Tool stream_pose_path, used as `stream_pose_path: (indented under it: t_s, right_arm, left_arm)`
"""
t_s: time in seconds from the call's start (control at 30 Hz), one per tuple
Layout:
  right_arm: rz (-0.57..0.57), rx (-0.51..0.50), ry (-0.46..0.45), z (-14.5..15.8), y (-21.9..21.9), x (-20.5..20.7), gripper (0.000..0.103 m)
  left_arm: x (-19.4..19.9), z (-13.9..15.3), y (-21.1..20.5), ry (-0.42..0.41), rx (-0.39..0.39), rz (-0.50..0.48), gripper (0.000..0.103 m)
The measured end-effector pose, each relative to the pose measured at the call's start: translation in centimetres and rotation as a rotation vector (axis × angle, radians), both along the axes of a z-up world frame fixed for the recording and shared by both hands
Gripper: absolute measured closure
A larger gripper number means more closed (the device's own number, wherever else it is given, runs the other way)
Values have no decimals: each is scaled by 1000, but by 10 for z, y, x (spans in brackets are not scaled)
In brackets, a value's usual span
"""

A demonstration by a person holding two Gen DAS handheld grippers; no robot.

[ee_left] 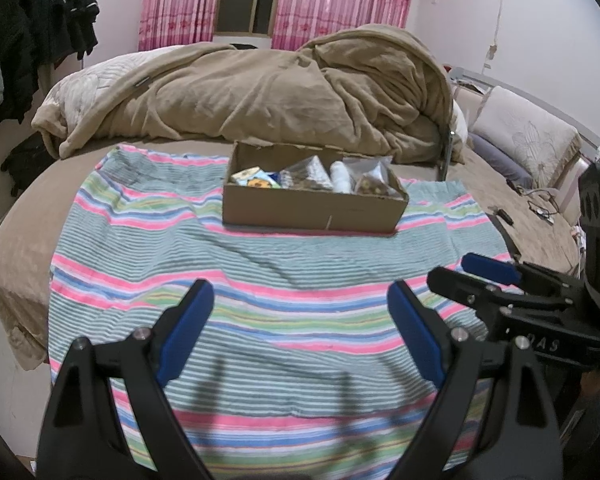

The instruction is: Organize objects

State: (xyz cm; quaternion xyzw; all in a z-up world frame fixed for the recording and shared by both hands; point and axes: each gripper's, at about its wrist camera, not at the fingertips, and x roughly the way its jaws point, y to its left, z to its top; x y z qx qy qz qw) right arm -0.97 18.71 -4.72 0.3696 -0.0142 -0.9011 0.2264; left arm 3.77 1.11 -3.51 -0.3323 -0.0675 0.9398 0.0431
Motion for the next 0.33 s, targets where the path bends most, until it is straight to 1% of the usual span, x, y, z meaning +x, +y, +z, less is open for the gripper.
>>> stream_pose_path:
  t_s: [0.13,0.23,0.33]
  right_arm:
    - [-2,0,-5,-2,0,-1,36]
    - [-4,0,-5,-2,1,-1,36]
    - [-10,1,-12,-5,2,-3,36]
  left_arm:
    - [-1,-3,-1,-5,-4,2,13]
    - [-1,-4,2,1,-21,-8,13]
    - [-4,-6,2,-9,-16,-10,13]
